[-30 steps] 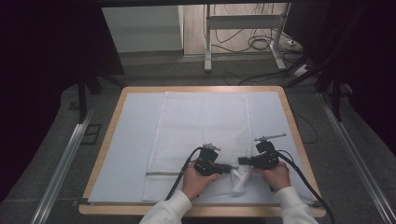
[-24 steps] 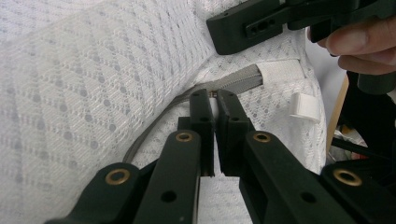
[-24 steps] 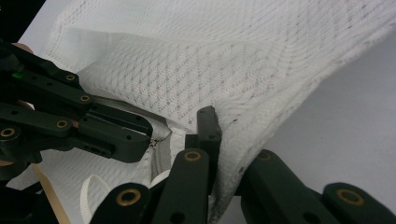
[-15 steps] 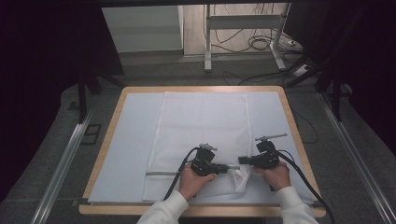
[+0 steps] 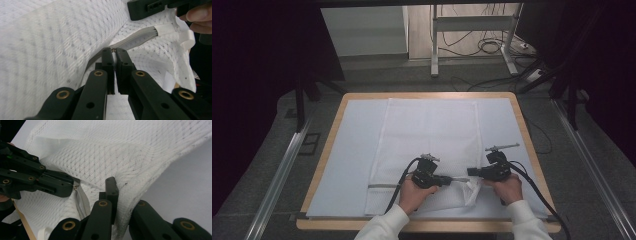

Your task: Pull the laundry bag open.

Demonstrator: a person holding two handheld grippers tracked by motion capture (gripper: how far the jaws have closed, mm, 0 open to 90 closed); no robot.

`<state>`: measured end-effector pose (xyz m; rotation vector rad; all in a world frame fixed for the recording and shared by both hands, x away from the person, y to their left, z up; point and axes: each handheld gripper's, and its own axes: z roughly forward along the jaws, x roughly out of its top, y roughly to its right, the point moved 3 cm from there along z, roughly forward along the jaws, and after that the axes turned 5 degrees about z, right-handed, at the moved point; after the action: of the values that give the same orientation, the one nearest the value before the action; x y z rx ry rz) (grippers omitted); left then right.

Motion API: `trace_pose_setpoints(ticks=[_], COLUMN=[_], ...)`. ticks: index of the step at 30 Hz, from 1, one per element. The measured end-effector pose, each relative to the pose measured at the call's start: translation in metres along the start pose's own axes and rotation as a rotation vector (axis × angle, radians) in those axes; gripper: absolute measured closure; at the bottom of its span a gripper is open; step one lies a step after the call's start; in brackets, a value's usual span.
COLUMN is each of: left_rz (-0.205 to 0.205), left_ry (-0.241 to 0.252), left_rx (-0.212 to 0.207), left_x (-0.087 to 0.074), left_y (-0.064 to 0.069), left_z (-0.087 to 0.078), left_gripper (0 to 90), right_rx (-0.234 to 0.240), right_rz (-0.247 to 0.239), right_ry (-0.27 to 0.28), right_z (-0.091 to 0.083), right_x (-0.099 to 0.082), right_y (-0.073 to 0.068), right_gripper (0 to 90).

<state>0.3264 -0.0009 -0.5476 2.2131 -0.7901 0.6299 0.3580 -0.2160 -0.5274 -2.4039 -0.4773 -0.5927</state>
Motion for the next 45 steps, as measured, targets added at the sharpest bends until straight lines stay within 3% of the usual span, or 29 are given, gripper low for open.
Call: trace_pose_setpoints(ticks=[21,45], left_rz=[0.001,-0.040], left_ry=[-0.005,0.024], left_rx=[0.004,0.009], left_x=[-0.005,-0.012], left_y=[-0.008,-0.021], left_z=[-0.011,-0.028], left_gripper=[87.0,86.9], right_rx=[-0.003,-0.008], right_rz=[0.014,0.012], right_ry=[0.017,0.033], right_z=[-0.003,-0.005], right_x=[-0.001,0.000], right_y=[0.003,0.003], right_gripper=[88.2,88.2])
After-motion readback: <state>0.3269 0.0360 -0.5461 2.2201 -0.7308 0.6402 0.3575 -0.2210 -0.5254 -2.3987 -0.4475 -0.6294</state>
